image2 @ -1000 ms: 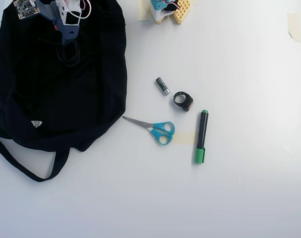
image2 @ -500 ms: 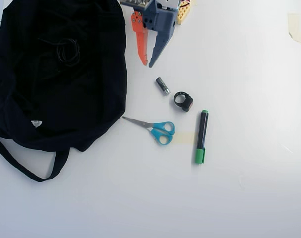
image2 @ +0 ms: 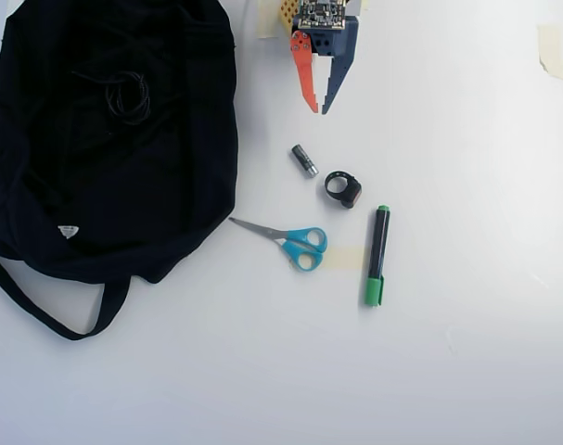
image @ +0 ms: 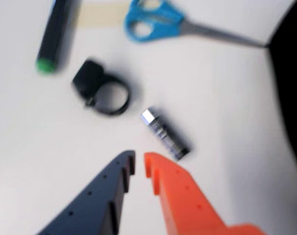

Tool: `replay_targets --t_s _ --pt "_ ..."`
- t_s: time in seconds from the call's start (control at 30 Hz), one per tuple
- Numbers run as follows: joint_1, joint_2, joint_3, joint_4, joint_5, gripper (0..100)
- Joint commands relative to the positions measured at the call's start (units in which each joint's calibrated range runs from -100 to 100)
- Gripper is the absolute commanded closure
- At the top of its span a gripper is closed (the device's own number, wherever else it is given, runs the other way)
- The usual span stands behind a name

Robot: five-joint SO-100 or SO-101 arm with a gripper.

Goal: Put the cable into the black bag

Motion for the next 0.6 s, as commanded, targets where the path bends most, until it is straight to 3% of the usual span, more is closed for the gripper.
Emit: replay_targets --t_s 0.0,0.4,0.57 --pt "-2.03 -3.08 5.2 -0.65 0.46 98" --pt "-4.65 -17.1 26.67 0.38 0.51 98" --pt "-5.4 -21.84 26.49 8.74 0.09 98"
